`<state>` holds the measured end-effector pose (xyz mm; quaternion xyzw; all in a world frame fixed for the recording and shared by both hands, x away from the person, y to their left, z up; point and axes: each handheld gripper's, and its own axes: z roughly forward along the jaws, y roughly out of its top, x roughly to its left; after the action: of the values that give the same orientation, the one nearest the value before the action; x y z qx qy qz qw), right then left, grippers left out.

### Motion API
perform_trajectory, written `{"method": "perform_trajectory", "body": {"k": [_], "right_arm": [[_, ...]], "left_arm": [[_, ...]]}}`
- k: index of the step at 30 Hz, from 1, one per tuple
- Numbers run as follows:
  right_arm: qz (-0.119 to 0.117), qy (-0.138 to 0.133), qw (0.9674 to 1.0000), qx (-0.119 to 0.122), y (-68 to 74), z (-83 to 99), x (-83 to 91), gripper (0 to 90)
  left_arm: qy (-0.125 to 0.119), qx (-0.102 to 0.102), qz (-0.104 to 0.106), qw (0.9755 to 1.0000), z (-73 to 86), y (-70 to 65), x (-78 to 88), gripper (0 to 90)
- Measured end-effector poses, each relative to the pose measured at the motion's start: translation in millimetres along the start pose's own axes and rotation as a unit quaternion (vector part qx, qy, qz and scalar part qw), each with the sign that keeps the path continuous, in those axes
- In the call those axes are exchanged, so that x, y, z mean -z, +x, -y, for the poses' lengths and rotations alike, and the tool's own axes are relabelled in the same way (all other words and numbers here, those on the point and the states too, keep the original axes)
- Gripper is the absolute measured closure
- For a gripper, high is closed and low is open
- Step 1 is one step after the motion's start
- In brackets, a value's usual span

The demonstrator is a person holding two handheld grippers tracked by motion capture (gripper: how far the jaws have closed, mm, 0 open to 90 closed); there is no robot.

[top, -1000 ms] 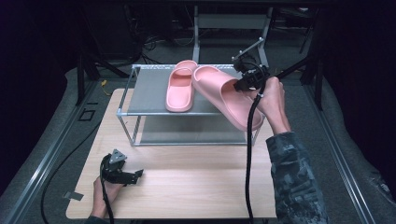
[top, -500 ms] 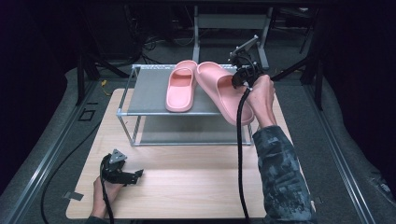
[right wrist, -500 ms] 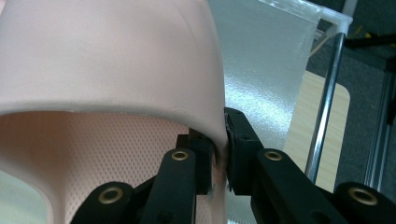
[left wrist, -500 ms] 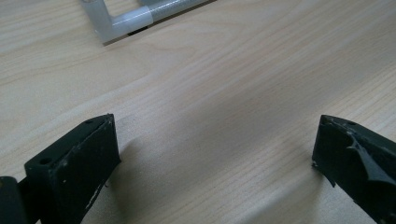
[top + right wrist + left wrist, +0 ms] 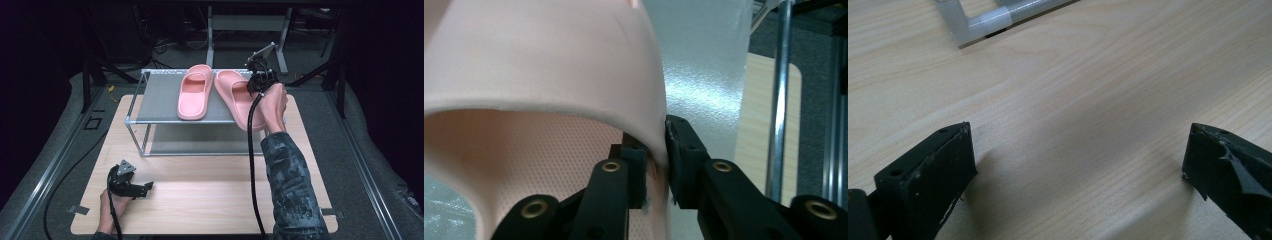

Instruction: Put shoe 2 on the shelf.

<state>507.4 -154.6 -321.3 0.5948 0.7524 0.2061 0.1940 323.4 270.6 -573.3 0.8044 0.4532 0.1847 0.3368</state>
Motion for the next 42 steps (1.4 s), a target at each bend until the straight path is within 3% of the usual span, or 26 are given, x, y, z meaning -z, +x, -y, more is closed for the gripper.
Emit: {"method": "perform_trajectory", "body": {"k": [2, 3, 4, 7, 9, 13, 18, 19, 24, 29, 32, 36, 42], "right_arm": [[0.001, 0.003, 1.0000, -0.003, 0.6, -0.2, -3.0, 76.3], [-0.014, 0.005, 0.9999, -0.007, -0.4, -0.4, -3.4, 76.2], [-0.009, 0.000, 0.9999, -0.009, 0.1, -0.3, -3.6, 75.2], [-0.019, -0.004, 0.9998, 0.000, 1.6, -0.2, -0.3, 64.9], [-0.013, -0.018, 0.9997, 0.005, 2.8, 1.3, 3.5, 57.7], [-0.045, -0.024, 0.9984, 0.026, -0.5, 6.1, 15.3, 41.3], [-0.035, -0.046, 0.9963, 0.063, -1.7, 21.8, 30.4, 29.4], [-0.060, -0.045, 0.9946, 0.071, -4.2, 26.9, 33.7, 26.7], [-0.076, -0.045, 0.9898, 0.112, -5.4, 51.7, 44.1, 18.3], [-0.091, -0.040, 0.9858, 0.135, -8.6, 75.1, 49.6, 12.5], [-0.115, -0.040, 0.9819, 0.145, -11.8, 86.1, 52.3, 7.8], [-0.129, -0.027, 0.9784, 0.160, -13.9, 96.0, 47.5, 0.0], [-0.170, -0.010, 0.9715, 0.165, -15.0, 101.0, 29.7, 1.9]], "left_arm": [[0.000, -0.001, -0.001, 1.0000, 0.0, 0.0, 0.1, 0.2], [0.000, -0.001, -0.001, 1.0000, 0.0, 0.0, 0.1, 0.2], [0.000, 0.000, -0.001, 1.0000, 0.0, 0.0, 0.1, 0.2], [0.000, 0.000, -0.001, 1.0000, 0.1, -0.1, 0.2, 0.2], [0.000, 0.000, -0.001, 1.0000, 0.1, -0.1, 0.2, 0.2], [0.000, 0.001, -0.001, 1.0000, 0.2, -0.2, 0.1, 0.2], [0.000, 0.001, -0.002, 1.0000, 0.2, -0.3, 0.2, 0.2], [0.000, 0.001, -0.002, 1.0000, 0.2, -0.3, 0.2, 0.2], [0.000, 0.001, -0.002, 1.0000, 0.2, -0.3, 0.3, 0.2], [0.000, 0.001, -0.002, 1.0000, 0.2, -0.4, 0.3, 0.2], [0.000, 0.001, -0.002, 1.0000, 0.2, -0.4, 0.3, 0.2], [0.000, 0.001, -0.003, 1.0000, 0.2, -0.4, 0.3, 0.2], [0.000, 0.001, -0.003, 1.0000, 0.2, -0.4, 0.3, 0.2]]}}
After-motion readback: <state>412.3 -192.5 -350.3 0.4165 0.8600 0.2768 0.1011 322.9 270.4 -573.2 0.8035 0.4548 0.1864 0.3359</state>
